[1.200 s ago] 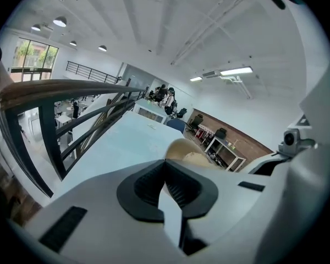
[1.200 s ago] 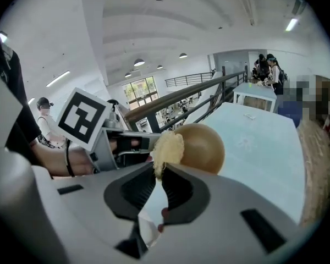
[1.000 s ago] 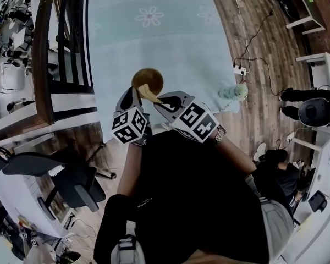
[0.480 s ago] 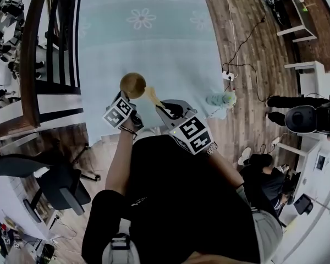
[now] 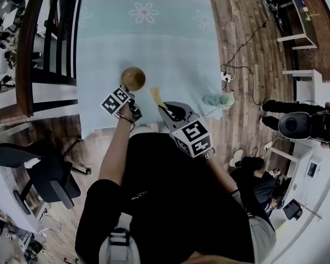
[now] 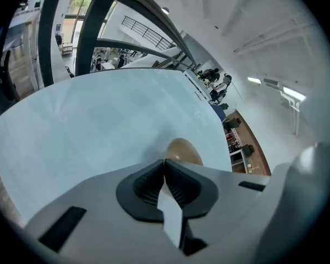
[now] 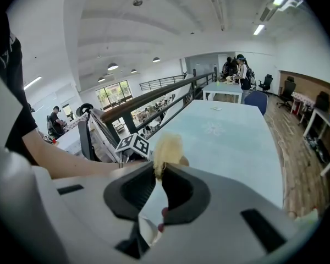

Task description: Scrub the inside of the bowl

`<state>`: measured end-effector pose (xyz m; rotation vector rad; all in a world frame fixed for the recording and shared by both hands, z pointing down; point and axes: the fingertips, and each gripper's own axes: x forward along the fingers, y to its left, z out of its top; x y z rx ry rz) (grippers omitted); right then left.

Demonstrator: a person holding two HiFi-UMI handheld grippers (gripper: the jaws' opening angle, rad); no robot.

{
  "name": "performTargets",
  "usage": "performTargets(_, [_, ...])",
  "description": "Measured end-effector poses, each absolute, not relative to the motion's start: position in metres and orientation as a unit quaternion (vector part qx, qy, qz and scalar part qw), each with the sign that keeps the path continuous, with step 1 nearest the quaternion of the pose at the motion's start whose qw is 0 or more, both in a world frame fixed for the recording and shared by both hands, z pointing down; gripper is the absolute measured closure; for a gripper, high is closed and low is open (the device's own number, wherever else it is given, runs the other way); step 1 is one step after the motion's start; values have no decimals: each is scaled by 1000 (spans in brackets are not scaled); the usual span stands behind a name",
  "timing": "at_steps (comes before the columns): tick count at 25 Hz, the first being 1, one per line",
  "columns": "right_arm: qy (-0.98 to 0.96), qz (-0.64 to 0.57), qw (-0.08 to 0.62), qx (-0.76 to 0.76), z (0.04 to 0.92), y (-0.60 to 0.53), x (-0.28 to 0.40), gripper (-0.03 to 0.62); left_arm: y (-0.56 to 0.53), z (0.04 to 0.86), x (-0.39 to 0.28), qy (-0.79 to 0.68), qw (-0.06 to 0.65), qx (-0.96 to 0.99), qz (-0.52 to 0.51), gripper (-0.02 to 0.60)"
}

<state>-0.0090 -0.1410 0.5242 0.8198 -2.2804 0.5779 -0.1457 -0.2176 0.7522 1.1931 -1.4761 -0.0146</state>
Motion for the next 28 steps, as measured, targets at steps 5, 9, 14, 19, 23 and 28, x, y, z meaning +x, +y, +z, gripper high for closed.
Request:
performTargets(5, [-875, 217, 314, 297, 519, -138, -4, 551, -211, 757, -145, -643, 581, 500, 0, 561])
performTargets(9, [-882, 221, 312, 274, 520, -139, 4, 551, -206, 747, -146, -657, 567, 496, -2, 454])
performTargets(14, [-891, 223, 288, 271, 521, -142, 17, 551, -176, 719, -156, -699, 529, 481, 7, 472])
performTargets(19, [-906, 220, 222, 284, 502, -156, 33, 551, -156, 640, -139, -725, 442, 528, -22, 562])
performTargets(23, [-925, 189, 158, 289, 479, -161, 36, 552, -153, 553, -103, -717, 320, 619, -27, 568])
performTargets(28, [-948, 134, 92, 275, 449, -153, 33, 553, -131, 467, -45, -712, 176, 679, -10, 568])
